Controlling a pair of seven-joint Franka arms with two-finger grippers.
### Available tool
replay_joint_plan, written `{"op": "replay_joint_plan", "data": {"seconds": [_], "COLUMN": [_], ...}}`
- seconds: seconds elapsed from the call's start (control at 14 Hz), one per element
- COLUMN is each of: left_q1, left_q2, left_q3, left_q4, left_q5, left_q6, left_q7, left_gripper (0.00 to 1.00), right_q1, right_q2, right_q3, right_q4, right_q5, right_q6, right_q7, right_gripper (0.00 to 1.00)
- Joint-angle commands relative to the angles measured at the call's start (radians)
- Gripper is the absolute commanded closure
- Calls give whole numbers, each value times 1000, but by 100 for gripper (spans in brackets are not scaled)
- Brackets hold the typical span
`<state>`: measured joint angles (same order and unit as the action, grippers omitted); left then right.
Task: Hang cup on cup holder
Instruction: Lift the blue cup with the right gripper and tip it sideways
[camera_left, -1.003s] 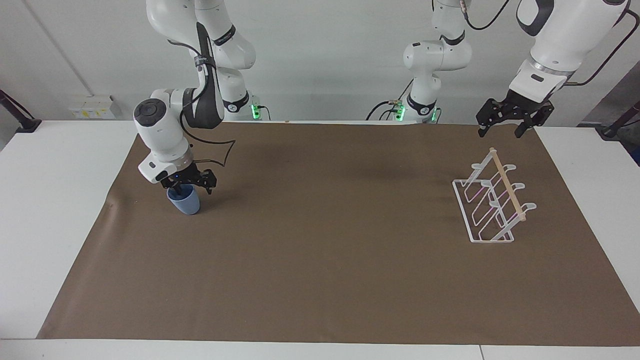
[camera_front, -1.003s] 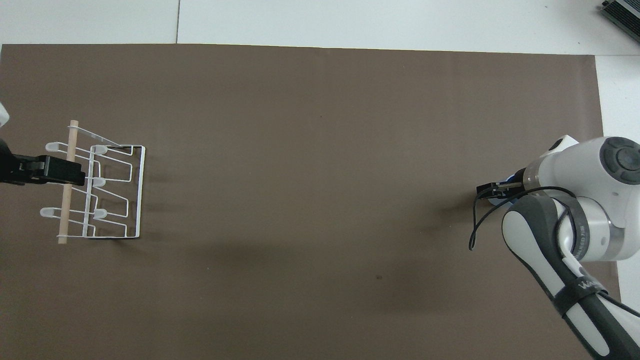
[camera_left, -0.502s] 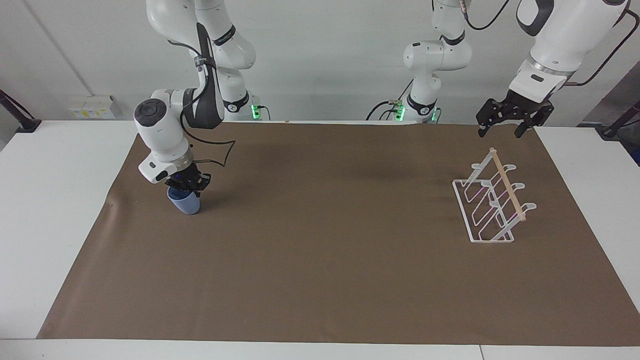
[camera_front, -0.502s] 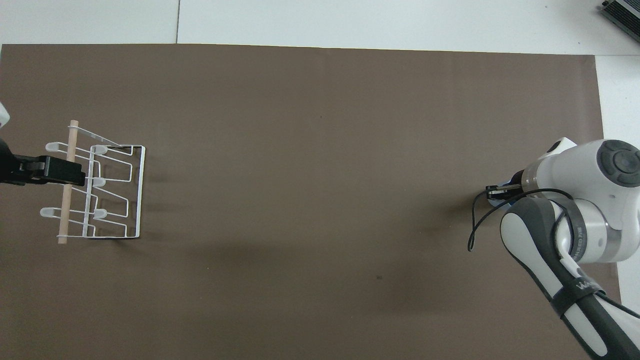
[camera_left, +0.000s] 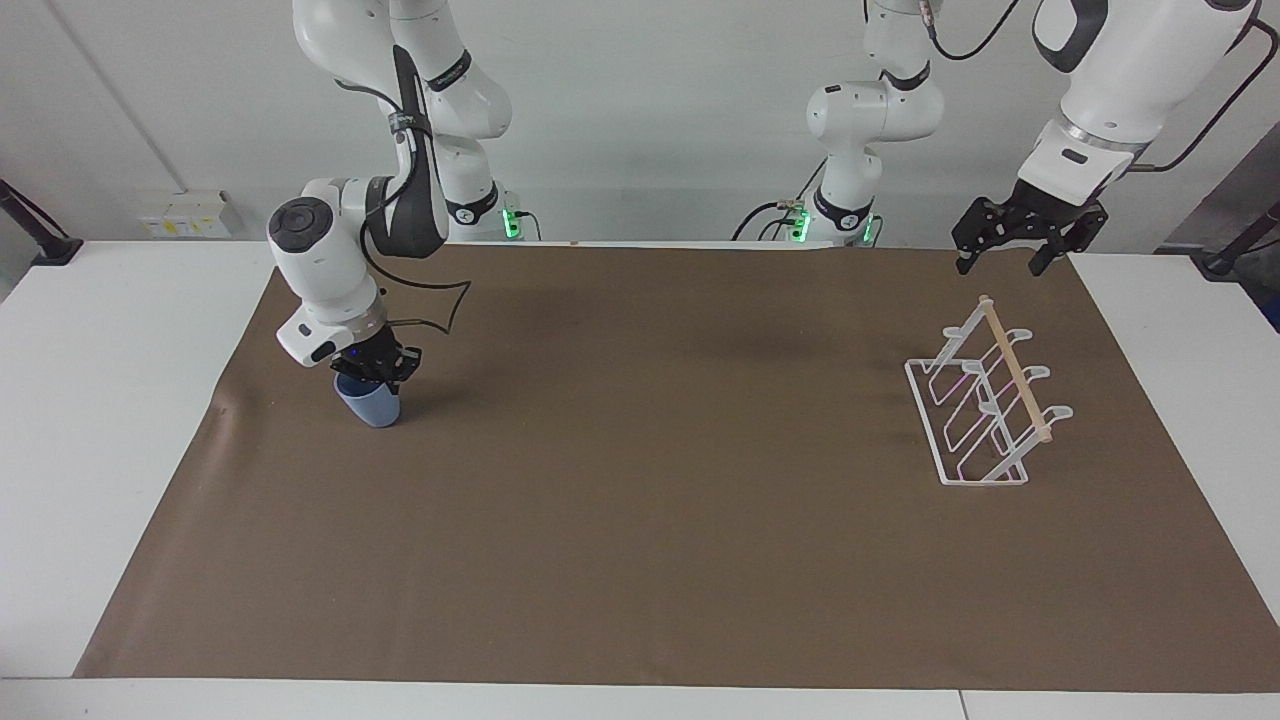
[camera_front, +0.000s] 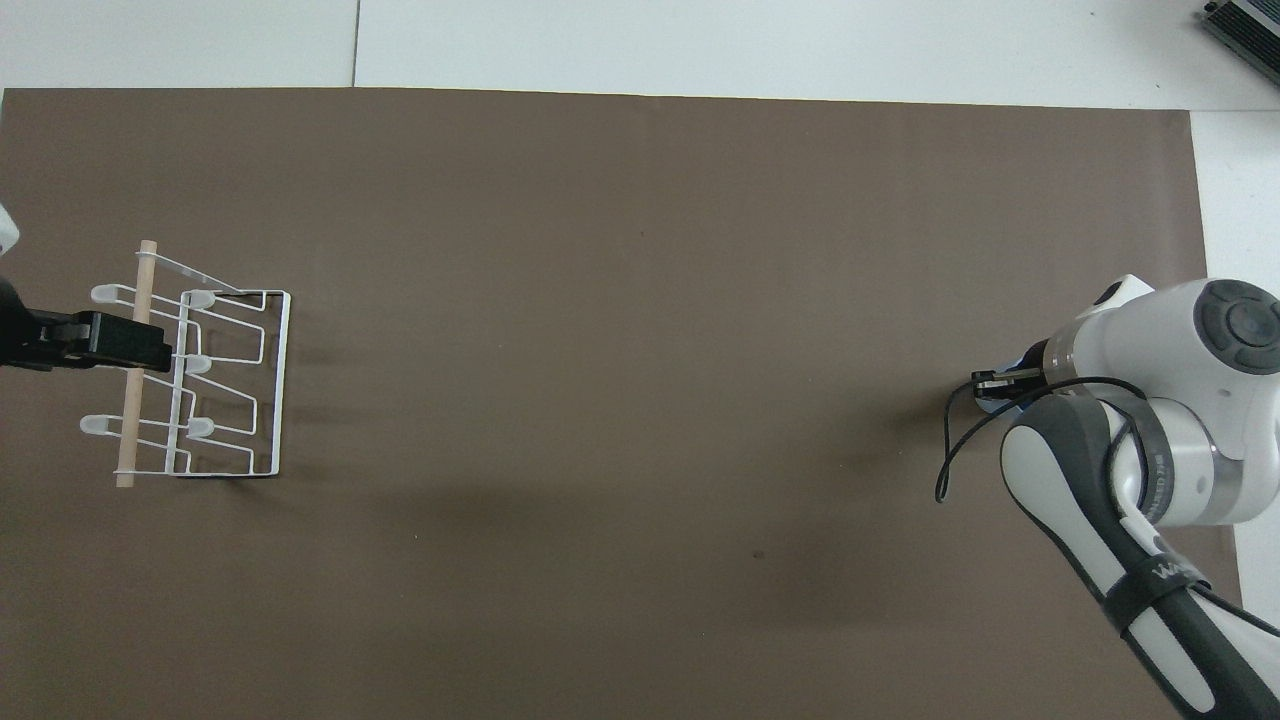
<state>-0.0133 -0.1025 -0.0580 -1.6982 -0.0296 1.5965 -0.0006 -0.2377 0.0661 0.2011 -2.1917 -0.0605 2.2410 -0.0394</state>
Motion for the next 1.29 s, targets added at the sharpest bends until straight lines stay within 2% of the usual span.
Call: {"op": "replay_joint_plan", "data": {"seconds": [0.0,0.29,0.57,0.86,1.07,1.22], "left_q1": [-4,-4,-16,-16,-11,-7], "left_q2": [-31,-32,-48,-49,-55,-69], "left_q3": [7,9,10,10,9,9], "left_q4": [-38,-40,-72,-72,-72,-81], "left_q5": [-15,-13,-7,-4,-4,-4], "left_q6": [14,19,17,7,-53,-107], "left_q7": [-10,-1,30,40,16,-1], "left_gripper": [0,0,0,0,0,0], "right_q1": [-5,-5,52,61,61,61], "right_q2": [0,11,21,9,-14,-37], "right_q3": [4,7,23,44,87,98], "right_q4": [-11,13,140,285,346,381], "right_q5": [14,14,16,18,33,100], "right_q6": [22,16,-124,-280,-337,-375], "right_q7": [4,7,16,15,18,29], "right_gripper": [100,100,100,100,100,100]}}
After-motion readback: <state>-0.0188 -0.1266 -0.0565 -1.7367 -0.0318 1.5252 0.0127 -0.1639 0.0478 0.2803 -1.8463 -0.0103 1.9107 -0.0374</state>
